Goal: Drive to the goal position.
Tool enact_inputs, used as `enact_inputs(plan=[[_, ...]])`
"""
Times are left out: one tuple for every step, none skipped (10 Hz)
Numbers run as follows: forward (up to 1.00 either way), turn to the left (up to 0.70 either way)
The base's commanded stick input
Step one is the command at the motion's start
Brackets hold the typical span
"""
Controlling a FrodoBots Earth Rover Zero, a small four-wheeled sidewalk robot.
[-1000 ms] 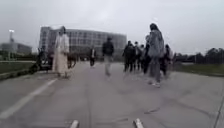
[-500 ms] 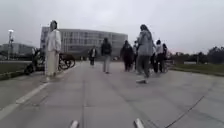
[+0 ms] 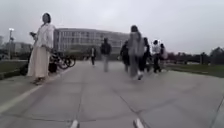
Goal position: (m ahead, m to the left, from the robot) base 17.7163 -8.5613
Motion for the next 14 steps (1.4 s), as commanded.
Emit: enact_inputs(plan=[[0.76,0.00],[0.76,0.00],[0.76,0.00],[0.77,0.00],[0.77,0.00],[0.77,0.00],[0.77,0.00],[0.77,0.01],[0.77,0.15],[0.77,0.32],[0.77,0.36],[0.77,0.20],[0.77,0.03],[0.77,0.00]])
